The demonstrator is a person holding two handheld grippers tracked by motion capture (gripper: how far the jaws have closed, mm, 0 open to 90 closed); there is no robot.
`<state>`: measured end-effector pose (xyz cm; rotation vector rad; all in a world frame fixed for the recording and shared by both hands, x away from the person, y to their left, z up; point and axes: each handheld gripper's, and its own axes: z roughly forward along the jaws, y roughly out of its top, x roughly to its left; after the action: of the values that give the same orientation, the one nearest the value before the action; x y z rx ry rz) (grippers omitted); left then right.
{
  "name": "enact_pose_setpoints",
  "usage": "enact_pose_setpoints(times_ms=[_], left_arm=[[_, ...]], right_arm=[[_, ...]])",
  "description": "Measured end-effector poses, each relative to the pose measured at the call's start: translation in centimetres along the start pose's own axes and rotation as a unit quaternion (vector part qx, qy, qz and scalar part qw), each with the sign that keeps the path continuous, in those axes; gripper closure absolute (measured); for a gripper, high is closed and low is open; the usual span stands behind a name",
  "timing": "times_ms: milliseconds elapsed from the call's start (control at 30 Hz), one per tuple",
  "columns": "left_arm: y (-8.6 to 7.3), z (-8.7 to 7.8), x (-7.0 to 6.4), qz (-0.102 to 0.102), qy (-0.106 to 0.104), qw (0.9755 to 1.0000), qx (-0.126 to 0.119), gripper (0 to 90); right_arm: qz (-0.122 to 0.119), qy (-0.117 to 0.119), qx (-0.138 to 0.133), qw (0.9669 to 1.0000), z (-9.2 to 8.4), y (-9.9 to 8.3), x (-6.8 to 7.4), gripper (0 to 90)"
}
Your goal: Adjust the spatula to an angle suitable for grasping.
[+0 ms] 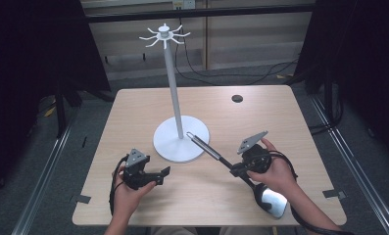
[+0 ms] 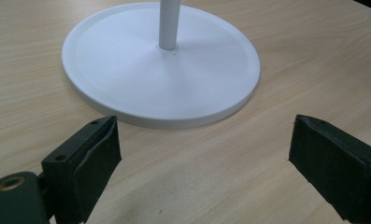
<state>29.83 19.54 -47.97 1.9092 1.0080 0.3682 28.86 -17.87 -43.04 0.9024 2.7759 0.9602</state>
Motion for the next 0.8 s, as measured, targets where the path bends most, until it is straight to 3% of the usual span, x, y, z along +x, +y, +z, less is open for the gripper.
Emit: enact_pose_setpoints(times_ms=[167,333,467,767,800], left_arm=[[0.1,0.2,-0.2,0.002,-0.003,1.0,-0.001,9.0],[0.3,0.3,-0.4,-0.003,-0.008,1.0,-0.004,9.0],[0.7,0.5,-1.0,-0.004,-0.019,0.9998,-0.009,9.0],[1.5,1.0,-1.9,-0.001,-0.04,0.9991,-0.017,9.0],[1.7,1.1,-2.2,-0.003,-0.044,0.9988,-0.02,9.0]], right_arm=[[0.007,0.001,-0.048,0.9988,-1.3,0.0,-0.4,76.2],[0.016,0.004,-0.075,0.9971,-2.1,0.1,-0.6,76.2],[0.024,0.003,-0.113,0.9933,-3.0,0.2,-0.8,76.2],[0.033,-0.004,-0.16,0.9866,-4.1,0.5,-0.8,76.2],[0.035,-0.008,-0.172,0.9845,-4.3,0.5,-0.8,76.2]])
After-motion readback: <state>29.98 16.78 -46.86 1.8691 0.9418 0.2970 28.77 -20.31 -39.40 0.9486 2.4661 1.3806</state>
